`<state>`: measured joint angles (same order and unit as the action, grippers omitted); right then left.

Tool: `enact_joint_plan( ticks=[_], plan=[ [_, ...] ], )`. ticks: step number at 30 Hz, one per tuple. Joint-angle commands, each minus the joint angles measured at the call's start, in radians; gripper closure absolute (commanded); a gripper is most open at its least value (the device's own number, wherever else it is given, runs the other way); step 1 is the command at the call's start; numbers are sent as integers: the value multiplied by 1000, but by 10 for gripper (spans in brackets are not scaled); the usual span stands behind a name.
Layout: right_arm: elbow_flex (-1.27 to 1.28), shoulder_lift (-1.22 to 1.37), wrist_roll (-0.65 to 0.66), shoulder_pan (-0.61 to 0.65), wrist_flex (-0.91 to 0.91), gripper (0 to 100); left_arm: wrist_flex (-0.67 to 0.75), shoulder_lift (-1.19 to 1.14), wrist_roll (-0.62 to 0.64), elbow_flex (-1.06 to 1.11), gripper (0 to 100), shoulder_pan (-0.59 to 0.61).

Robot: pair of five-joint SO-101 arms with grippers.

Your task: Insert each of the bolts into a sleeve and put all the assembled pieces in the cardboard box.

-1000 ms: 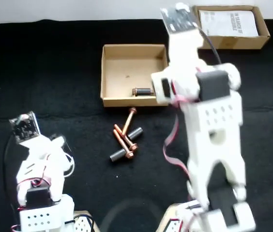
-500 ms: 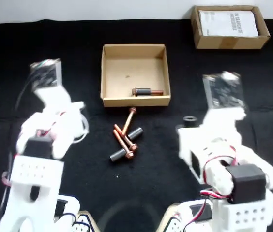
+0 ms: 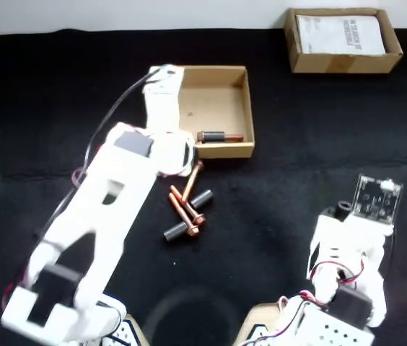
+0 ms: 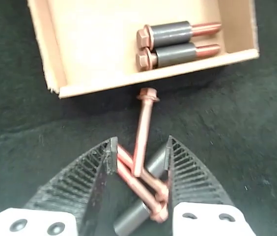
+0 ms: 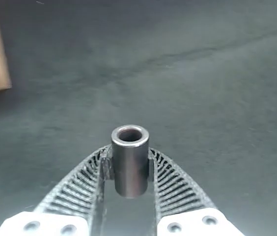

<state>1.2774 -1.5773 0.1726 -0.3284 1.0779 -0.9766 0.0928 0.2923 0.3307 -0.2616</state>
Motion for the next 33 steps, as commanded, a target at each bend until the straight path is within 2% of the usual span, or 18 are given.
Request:
enact_joint_plan(
  ticks=[1, 10, 16, 25, 33],
  plan=[
    [96, -108, 54, -74, -61, 991, -6, -145, -2, -136, 822, -15],
    [213, -254, 89, -99, -99, 991, -8, -433, -6, -318, 822, -19],
    [229, -248, 89, -97, -182, 991, -12, -479, -28, -318, 822, -28],
    [285, -251, 87, -96, -202, 991, -37, -493, -57, -317, 822, -45],
    [285, -254, 87, -99, -211, 991, -3, -639, -57, -409, 823, -85]
  ],
)
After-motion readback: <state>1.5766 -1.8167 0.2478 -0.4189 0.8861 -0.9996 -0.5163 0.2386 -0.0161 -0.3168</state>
